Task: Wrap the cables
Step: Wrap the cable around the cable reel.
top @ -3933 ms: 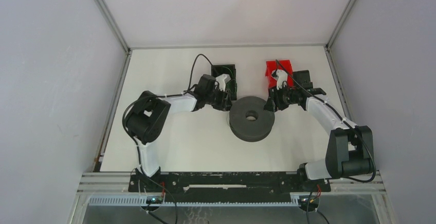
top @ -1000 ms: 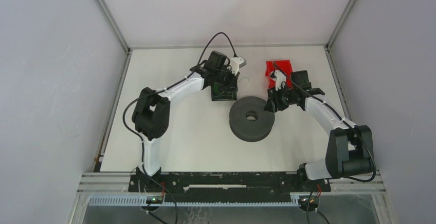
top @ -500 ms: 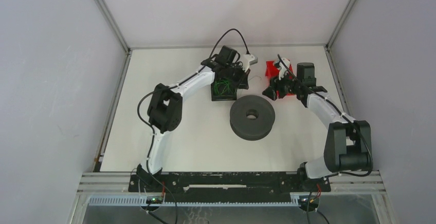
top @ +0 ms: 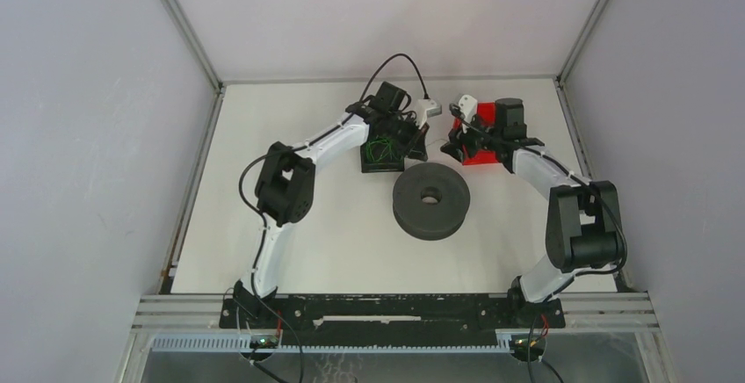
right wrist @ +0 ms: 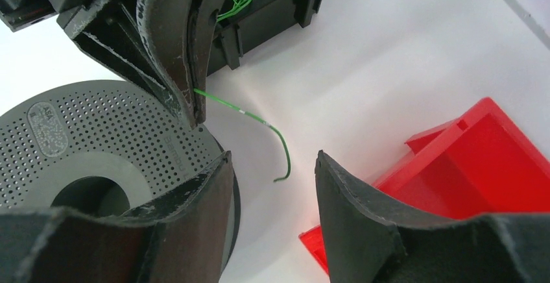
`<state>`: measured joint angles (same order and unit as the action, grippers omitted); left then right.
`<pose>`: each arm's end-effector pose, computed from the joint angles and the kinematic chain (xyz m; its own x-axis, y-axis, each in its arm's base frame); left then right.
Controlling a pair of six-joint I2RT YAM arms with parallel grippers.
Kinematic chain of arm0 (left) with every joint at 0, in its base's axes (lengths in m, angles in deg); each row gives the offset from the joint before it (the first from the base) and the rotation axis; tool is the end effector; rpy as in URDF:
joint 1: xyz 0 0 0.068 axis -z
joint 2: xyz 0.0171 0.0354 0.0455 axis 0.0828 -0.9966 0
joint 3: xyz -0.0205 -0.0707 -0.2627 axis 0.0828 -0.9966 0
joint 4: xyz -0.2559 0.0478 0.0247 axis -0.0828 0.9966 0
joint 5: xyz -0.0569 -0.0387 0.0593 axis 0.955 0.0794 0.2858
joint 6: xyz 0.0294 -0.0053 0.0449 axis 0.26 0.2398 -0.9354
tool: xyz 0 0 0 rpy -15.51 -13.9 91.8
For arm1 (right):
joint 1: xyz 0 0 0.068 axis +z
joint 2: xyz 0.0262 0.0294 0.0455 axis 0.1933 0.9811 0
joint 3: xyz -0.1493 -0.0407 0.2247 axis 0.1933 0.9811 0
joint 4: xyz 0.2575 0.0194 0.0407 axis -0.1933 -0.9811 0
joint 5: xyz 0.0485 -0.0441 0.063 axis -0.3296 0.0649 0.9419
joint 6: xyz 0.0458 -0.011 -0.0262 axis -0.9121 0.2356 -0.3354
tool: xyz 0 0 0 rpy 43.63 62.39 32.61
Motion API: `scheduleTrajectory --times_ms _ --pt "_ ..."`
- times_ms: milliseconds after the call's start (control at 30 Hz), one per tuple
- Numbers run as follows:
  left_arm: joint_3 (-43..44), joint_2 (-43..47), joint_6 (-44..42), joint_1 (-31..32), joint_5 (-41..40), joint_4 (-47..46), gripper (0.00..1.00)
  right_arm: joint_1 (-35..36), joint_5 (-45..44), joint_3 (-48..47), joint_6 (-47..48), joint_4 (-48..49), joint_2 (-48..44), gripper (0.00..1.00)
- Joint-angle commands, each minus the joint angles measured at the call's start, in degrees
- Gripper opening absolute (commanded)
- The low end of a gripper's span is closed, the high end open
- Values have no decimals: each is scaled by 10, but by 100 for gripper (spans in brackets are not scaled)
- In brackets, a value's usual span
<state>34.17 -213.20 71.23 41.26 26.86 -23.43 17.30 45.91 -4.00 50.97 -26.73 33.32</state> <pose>0.3915 -0.3179 0.2219 -0.4269 0.5171 -0.7419 0.9038 0.2708 -0.3313 0.3406 0.0611 0.2316 -0.1674 -0.4120 -0.8957 -0.8410 0.5338 -0.0884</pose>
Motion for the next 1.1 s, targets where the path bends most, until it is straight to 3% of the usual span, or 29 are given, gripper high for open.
scheduleTrajectory --times_ms 0,133,600,667,733,867,1067 --pt "38 1 -14 2 35 1 0 8 16 -33 55 21 8 56" --pt "39 -2 -13 2 39 3 0 17 18 -36 67 15 9 49" --pt "43 -4 -10 1 46 3 0 31 7 -35 96 -16 1 0" --pt "41 -3 -9 1 43 3 1 30 1 -36 94 -20 -1 0" --pt "40 1 -5 0 36 0 6 26 -5 -36 87 -23 -2 0" --pt "40 11 8 -4 24 -10 28 19 -25 -36 55 -25 -4 0" --pt "40 28 21 -6 9 -11 50 -3 -72 -36 -7 -34 5 0"
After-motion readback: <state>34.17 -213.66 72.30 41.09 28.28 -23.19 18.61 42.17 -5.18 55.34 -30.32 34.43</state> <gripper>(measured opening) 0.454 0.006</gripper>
